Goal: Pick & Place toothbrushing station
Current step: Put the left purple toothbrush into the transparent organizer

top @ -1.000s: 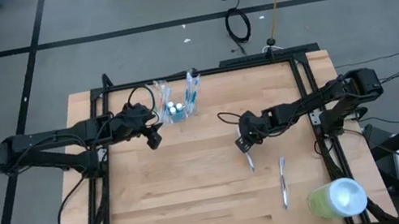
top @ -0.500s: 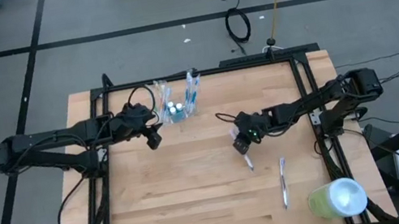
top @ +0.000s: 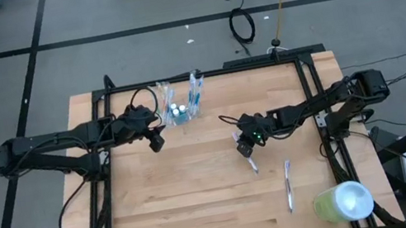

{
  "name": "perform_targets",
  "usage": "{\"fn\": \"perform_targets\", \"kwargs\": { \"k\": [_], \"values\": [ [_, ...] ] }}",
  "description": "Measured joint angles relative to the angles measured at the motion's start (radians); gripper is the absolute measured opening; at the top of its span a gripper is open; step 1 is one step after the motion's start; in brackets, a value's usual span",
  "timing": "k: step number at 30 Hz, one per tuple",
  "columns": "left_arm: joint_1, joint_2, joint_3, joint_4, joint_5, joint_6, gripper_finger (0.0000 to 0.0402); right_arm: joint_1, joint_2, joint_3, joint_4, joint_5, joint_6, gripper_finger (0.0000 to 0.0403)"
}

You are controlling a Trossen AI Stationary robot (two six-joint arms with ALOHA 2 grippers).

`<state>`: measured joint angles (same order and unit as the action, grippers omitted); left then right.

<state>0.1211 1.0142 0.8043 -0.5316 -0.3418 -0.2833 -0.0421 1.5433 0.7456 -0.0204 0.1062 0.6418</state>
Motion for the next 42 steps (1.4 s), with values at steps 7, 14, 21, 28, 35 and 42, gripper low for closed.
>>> {"fn": "perform_targets", "kwargs": {
  "k": [7,14,21,28,35,42],
  "values": [
    [0.000,0.000,0.000,0.003,0.000,-0.001,0.0202,0.018,0.002,0.000,-0.006,0.005,0.053,0.0114],
    [0.000,0.000,0.000,0.005,0.000,-0.008,0.0202,0.051,0.068,0.001,0.024,0.022,0.085,0.0114],
    [0.000,0.000,0.000,0.005,0.000,-0.009,0.0202,0.052,0.104,0.003,0.033,0.031,0.093,0.0110],
    [0.000,0.000,0.000,0.005,0.000,-0.009,0.0202,0.050,0.110,0.002,0.047,0.036,0.017,0.0047],
    [0.000,0.000,0.000,0.005,0.000,-0.009,0.0202,0.038,0.113,0.000,0.091,0.022,0.005,0.0008],
    [0.000,0.000,0.000,0.019,0.000,-0.009,0.0202,0.011,0.080,0.000,0.299,-0.027,-0.083,0.0001]
  ]
}}
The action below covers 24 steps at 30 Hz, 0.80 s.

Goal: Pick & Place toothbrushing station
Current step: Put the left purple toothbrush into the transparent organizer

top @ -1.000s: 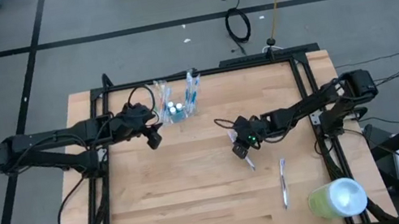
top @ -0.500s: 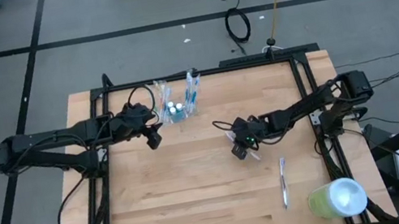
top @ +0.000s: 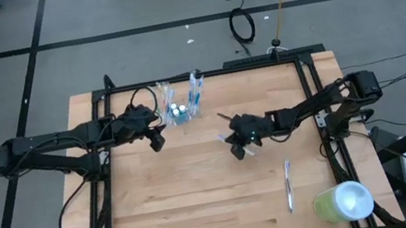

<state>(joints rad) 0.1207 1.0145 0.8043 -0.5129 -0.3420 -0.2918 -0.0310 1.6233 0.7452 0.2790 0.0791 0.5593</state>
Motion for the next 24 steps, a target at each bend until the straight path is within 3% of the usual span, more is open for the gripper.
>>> {"fn": "perform_targets", "kwargs": {
  "k": [12,17,24],
  "values": [
    [-0.059,0.000,0.000,0.241,0.029,0.125,0.0202,-0.034,-0.209,0.000,0.396,-0.084,-0.281,0.0000],
    [-0.106,0.082,-0.031,0.435,0.042,0.184,0.0202,-0.017,-0.224,0.001,0.464,-0.084,-0.350,0.0000],
    [-0.118,0.277,-0.037,0.756,0.233,0.194,0.0202,0.003,-0.224,0.001,0.460,-0.084,-0.370,0.0000]
  ]
}}
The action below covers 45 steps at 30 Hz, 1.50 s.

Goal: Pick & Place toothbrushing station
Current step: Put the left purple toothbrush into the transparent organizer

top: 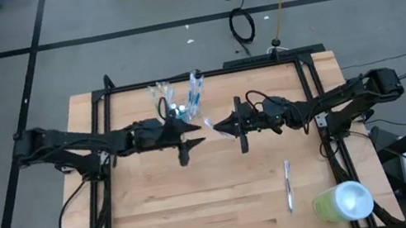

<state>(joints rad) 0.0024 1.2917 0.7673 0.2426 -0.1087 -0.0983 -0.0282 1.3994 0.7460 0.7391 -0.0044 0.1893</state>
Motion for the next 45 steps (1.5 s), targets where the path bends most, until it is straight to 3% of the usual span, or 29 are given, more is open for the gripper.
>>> {"fn": "perform_targets", "kwargs": {
  "k": [5,16,34,45],
  "values": [
    [0.013,0.105,0.002,0.194,-0.001,-0.018,0.0202,0.004,0.000,0.000,0.007,0.001,0.005,0.0000],
    [0.021,0.236,0.000,0.405,-0.004,-0.035,0.0202,0.004,0.000,0.000,0.015,0.001,0.007,0.0000],
    [0.020,0.239,0.000,0.409,0.004,-0.026,0.0202,0.004,0.000,0.000,0.013,0.002,0.000,0.0000],
    [-0.024,0.239,0.000,0.411,0.008,0.117,0.0202,0.004,0.000,0.000,0.012,0.002,0.000,0.0000]
  ]
}}
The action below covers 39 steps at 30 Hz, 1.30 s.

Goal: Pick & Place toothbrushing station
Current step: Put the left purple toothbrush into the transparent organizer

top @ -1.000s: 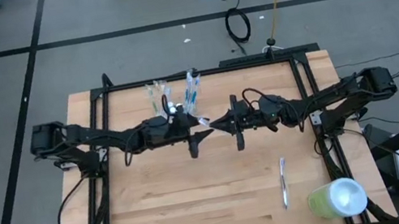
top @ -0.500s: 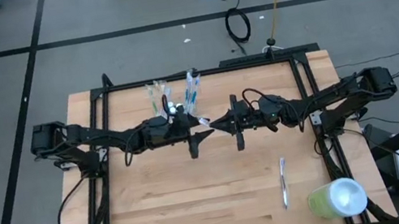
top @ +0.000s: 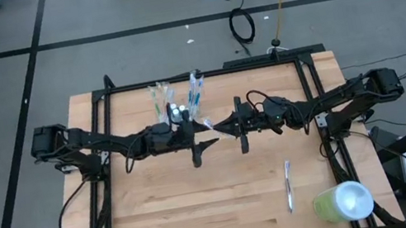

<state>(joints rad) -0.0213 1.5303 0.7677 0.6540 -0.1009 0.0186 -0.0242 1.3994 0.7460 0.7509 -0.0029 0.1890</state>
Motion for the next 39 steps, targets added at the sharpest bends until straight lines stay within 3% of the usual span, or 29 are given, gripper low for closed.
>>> {"fn": "perform_targets", "kwargs": {
  "k": [11,15,24,34,39],
  "values": [
    [0.020,-0.001,0.000,0.094,-0.012,-0.024,0.0202,0.000,0.000,0.000,0.002,0.001,0.000,0.0000],
    [0.023,0.002,0.001,0.127,0.027,-0.040,0.0202,0.000,0.000,0.000,0.006,0.001,0.000,0.0000],
    [0.015,0.003,0.001,0.120,0.031,-0.085,0.0202,0.000,0.000,0.000,0.009,0.002,0.000,0.0000],
    [-0.007,0.117,0.034,0.186,0.013,-0.095,0.0202,0.000,0.000,0.000,0.025,0.002,-0.018,0.0000],
    [-0.006,0.117,0.050,0.195,0.013,-0.092,0.0202,0.000,0.000,0.000,0.024,0.002,-0.018,0.0000]
  ]
}}
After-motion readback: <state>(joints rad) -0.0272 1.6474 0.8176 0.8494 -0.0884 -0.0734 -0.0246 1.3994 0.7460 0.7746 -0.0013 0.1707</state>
